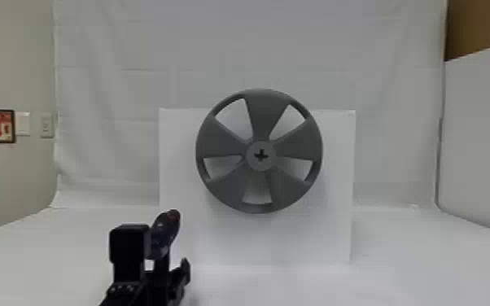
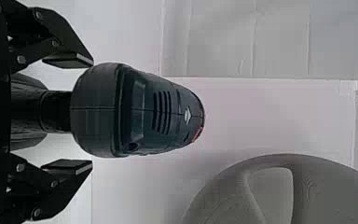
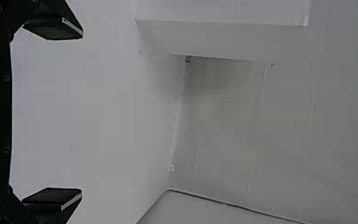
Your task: Grasp the drill and bring into the middle of wheel
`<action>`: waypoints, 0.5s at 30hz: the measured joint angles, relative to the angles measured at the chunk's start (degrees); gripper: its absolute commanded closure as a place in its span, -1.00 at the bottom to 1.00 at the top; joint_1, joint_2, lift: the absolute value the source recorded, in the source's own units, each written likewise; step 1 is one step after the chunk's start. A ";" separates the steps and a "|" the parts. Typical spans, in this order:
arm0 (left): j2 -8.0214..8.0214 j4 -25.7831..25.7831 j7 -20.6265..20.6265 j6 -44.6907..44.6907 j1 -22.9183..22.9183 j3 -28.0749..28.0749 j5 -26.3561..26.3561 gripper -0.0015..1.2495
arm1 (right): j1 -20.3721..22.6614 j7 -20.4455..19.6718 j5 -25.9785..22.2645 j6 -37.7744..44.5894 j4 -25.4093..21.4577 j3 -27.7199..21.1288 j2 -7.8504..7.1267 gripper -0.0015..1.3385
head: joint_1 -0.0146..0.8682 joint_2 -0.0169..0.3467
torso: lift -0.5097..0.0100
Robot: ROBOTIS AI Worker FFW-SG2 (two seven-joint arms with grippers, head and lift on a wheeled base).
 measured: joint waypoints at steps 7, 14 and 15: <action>0.03 0.09 0.00 -0.02 -0.16 -0.01 0.13 -0.90 | 0.08 0.00 -0.02 0.00 0.05 0.00 0.05 -0.84 | -0.85 -0.74 | -0.59; -0.01 0.12 -4.33 -0.24 -0.12 1.07 -0.75 -0.90 | 0.08 0.00 -0.02 0.00 0.10 0.03 0.12 -0.84 | -0.85 -0.74 | -0.59; -0.04 0.17 -5.81 -0.46 -0.02 1.56 -1.16 -0.90 | 0.08 0.00 -0.02 0.00 0.12 0.04 0.14 -0.84 | -0.85 -0.74 | -0.59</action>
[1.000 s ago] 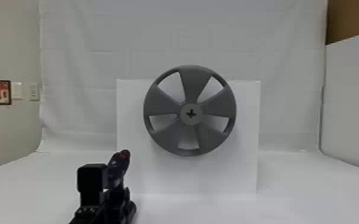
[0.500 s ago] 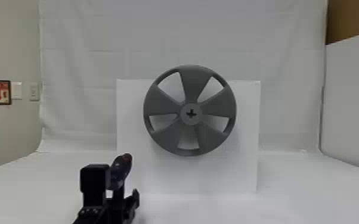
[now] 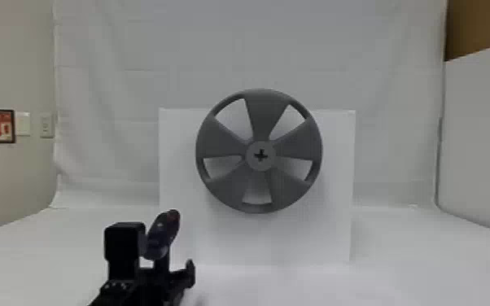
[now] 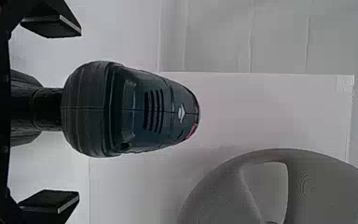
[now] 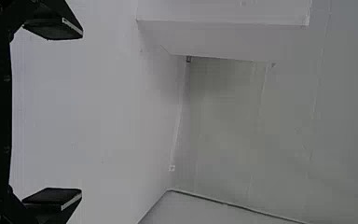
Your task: Grasp the drill and bring into the middle of wheel
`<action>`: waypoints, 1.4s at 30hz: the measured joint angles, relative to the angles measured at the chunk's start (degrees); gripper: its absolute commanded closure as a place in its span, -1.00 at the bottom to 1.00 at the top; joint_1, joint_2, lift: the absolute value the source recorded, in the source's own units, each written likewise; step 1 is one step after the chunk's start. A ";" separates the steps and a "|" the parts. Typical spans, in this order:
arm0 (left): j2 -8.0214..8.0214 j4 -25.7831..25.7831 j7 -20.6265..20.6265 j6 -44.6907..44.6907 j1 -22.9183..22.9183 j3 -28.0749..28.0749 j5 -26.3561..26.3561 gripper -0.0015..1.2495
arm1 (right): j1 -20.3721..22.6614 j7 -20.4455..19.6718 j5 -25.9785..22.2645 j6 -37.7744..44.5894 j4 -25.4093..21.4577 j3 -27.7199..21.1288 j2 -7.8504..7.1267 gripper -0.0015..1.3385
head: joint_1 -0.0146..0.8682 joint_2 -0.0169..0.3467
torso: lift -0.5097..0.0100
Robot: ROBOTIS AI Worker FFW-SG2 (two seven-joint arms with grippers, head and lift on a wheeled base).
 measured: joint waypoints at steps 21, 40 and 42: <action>-0.50 7.21 -40.82 -5.17 -0.85 17.97 -8.20 -0.90 | 0.59 0.00 -0.23 -0.07 0.04 -0.79 0.21 -0.84 | -0.85 -0.74 | -0.59; 1.72 8.96 -45.09 -5.19 -2.46 24.66 -14.91 -0.90 | 0.90 0.53 -0.25 -0.07 0.04 -1.44 0.11 -0.84 | -0.85 -0.74 | -0.59; 1.73 8.95 -44.21 -5.19 -2.47 25.06 -14.87 -0.90 | 0.93 0.53 -0.25 -0.07 0.04 -1.45 0.07 -0.84 | -0.85 -0.74 | -0.59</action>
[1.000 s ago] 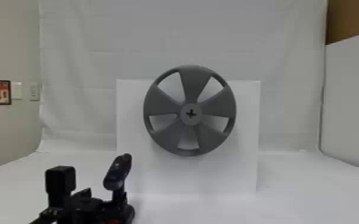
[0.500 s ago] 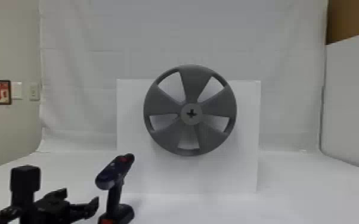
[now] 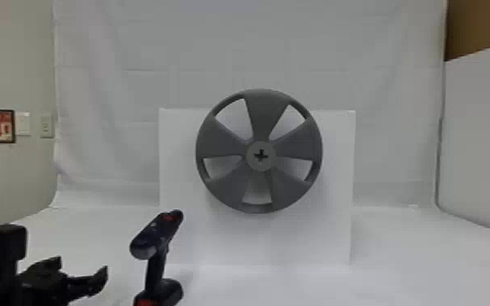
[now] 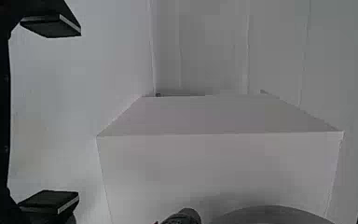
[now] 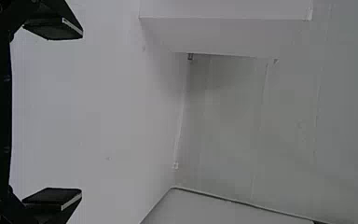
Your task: Grasp the drill and bring into the middle of wheel
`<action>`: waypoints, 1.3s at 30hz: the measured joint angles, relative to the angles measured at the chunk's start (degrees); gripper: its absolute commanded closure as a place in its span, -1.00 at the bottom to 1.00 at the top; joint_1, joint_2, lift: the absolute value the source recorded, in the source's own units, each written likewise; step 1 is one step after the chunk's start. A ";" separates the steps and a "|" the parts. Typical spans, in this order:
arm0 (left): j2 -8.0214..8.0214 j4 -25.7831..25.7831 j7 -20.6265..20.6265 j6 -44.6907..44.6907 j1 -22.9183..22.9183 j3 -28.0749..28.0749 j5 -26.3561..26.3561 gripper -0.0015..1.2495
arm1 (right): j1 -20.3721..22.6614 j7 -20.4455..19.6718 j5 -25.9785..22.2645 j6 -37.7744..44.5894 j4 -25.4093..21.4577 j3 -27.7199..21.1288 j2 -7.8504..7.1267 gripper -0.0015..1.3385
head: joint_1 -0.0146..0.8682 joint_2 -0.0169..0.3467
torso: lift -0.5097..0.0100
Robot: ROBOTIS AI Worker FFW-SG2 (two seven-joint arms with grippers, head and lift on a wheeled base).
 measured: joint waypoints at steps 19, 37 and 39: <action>-1.47 -6.76 21.23 -0.05 3.94 -0.19 4.28 -0.88 | 0.06 0.08 0.06 -0.09 0.00 -0.34 -0.04 -0.84 | -0.85 -0.74 | -0.59; -1.81 -8.20 22.11 0.69 4.36 -0.57 5.96 -0.89 | 0.07 0.31 0.00 -0.09 -0.01 -0.36 -0.21 -0.84 | -0.85 -0.74 | -0.59; -1.81 -8.72 21.95 1.43 4.19 -0.65 5.80 -0.88 | 0.07 0.35 0.00 -0.09 -0.01 -0.36 -0.21 -0.84 | -0.85 -0.74 | -0.59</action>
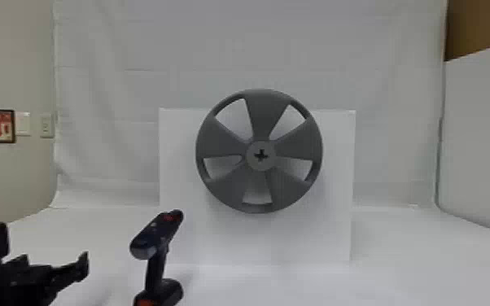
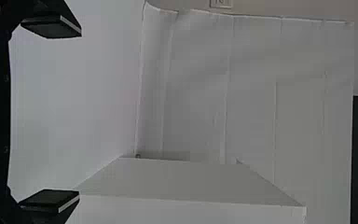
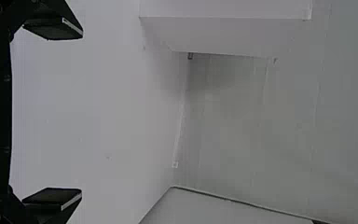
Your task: Grasp the drill and bring into the middle of wheel
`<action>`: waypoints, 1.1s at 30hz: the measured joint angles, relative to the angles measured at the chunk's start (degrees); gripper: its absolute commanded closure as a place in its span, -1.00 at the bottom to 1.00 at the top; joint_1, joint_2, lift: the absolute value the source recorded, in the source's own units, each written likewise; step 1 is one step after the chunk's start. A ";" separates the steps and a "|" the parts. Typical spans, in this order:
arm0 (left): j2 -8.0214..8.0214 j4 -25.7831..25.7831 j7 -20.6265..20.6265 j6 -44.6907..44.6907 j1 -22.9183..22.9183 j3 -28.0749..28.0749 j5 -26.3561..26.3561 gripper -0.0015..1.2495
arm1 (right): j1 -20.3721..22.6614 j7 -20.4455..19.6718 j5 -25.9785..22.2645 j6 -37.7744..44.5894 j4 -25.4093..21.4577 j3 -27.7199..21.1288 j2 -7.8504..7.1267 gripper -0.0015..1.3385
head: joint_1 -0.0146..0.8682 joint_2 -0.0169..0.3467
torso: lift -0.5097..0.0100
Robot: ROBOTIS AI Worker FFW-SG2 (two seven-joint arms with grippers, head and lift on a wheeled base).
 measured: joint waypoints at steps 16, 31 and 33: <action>0.07 -2.29 -0.96 2.97 -0.19 0.08 -1.01 -0.89 | -0.19 0.09 0.01 0.00 -0.03 0.10 -0.13 -0.84 | -0.85 -0.74 | -0.59; 0.41 -2.97 -1.73 4.25 -0.74 -0.79 -1.41 -0.89 | 0.07 0.10 0.00 0.00 -0.04 -0.09 0.04 -0.84 | -0.85 -0.74 | -0.59; 0.43 -3.05 -1.73 4.34 -0.83 -0.96 -1.51 -0.88 | 0.10 0.16 0.00 0.00 -0.05 -0.17 0.03 -0.84 | -0.85 -0.74 | -0.59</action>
